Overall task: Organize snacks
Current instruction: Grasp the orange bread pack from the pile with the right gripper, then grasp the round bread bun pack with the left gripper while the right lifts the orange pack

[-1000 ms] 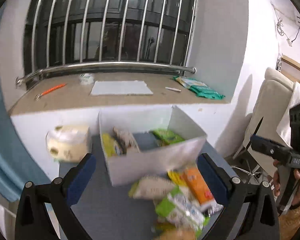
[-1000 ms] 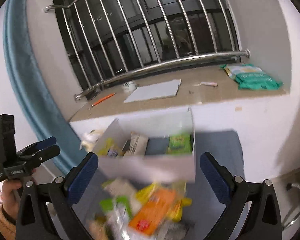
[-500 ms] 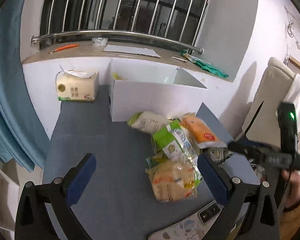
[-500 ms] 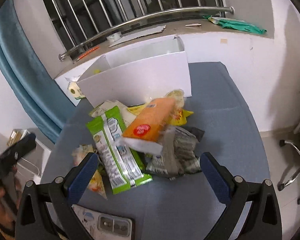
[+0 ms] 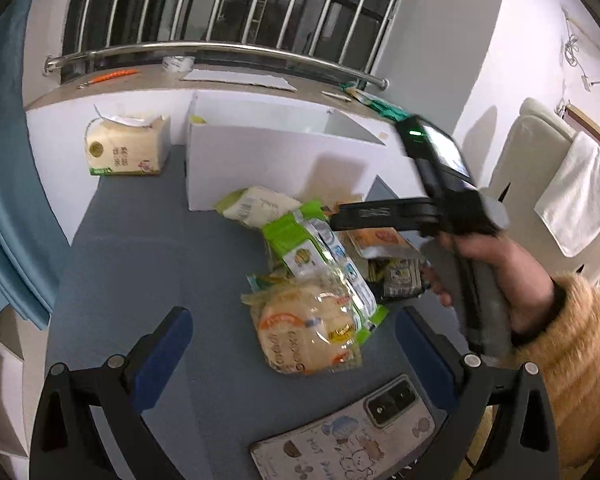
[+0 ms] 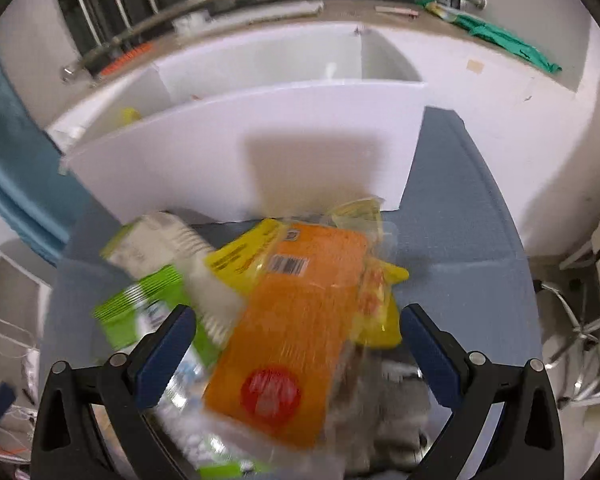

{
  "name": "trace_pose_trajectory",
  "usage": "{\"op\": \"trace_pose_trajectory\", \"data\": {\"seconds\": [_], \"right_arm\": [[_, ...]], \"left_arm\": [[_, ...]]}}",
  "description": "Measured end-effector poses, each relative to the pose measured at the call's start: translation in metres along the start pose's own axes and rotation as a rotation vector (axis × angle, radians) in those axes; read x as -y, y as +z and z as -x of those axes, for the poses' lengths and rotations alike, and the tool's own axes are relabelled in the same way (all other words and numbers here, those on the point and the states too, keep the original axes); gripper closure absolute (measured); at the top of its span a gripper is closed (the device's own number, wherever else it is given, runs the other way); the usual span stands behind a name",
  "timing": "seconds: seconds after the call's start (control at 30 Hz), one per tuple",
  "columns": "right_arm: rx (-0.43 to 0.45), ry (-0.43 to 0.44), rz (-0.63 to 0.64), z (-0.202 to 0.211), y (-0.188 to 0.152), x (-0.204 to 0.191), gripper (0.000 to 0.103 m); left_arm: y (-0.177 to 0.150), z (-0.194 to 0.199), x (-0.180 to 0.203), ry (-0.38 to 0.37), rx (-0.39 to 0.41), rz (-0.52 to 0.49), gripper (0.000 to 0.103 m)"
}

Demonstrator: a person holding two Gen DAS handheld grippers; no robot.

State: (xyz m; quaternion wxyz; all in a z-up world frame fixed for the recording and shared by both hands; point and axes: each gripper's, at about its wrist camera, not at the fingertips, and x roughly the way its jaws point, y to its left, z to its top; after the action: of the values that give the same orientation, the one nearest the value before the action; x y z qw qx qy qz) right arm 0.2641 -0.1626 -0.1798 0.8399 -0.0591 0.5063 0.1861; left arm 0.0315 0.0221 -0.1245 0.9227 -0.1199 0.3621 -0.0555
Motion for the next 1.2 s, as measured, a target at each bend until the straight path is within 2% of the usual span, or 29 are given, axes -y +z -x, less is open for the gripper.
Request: {"op": "trace_pose_trajectory", "data": {"seconds": [0.07, 0.13, 0.3, 0.37, 0.57, 0.73, 0.87, 0.97, 1.03, 1.07, 1.13, 1.2], "right_arm": [[-0.031, -0.016, 0.032, -0.011, 0.001, -0.005, 0.000], [-0.018, -0.011, 0.047, -0.012, 0.001, -0.007, 0.002], [-0.005, 0.065, 0.074, 0.001, -0.003, -0.006, 0.043], [-0.005, 0.082, 0.089, 0.006, -0.006, -0.004, 0.045], [0.081, 0.167, 0.082, 0.048, -0.025, 0.014, 0.045], [0.158, 0.239, 0.042, 0.093, -0.055, 0.035, 0.045], [0.182, 0.239, 0.027, 0.110, -0.060, 0.039, 0.045], [0.189, 0.243, 0.008, 0.117, -0.068, 0.042, 0.045], [0.188, 0.247, -0.004, 0.119, -0.075, 0.045, 0.045], [0.185, 0.245, -0.005, 0.119, -0.079, 0.045, 0.045], [0.179, 0.244, -0.006, 0.116, -0.080, 0.047, 0.045], [0.171, 0.246, -0.008, 0.115, -0.083, 0.049, 0.045]], "left_arm": [[-0.002, -0.002, 0.001, 0.006, -0.011, -0.004, 0.000], [-0.004, -0.004, 0.000, 0.012, -0.020, 0.002, 0.000], [-0.008, -0.012, -0.007, 0.007, -0.043, 0.036, 0.000], [-0.009, -0.019, -0.009, 0.008, -0.064, 0.042, 0.000], [-0.017, -0.042, -0.017, 0.029, -0.139, 0.038, 0.000], [-0.018, -0.063, -0.012, 0.050, -0.209, -0.068, 0.000], [-0.018, -0.076, 0.001, 0.062, -0.253, -0.166, 0.000], [-0.022, -0.090, 0.012, 0.161, -0.283, -0.232, 0.000], [-0.026, -0.096, 0.017, 0.168, -0.298, -0.245, 0.000], [-0.028, -0.098, 0.017, 0.166, -0.303, -0.239, 0.002], [-0.027, -0.097, 0.013, 0.148, -0.295, -0.201, 0.026], [-0.023, -0.090, 0.005, 0.094, -0.285, -0.143, 0.032]]}}
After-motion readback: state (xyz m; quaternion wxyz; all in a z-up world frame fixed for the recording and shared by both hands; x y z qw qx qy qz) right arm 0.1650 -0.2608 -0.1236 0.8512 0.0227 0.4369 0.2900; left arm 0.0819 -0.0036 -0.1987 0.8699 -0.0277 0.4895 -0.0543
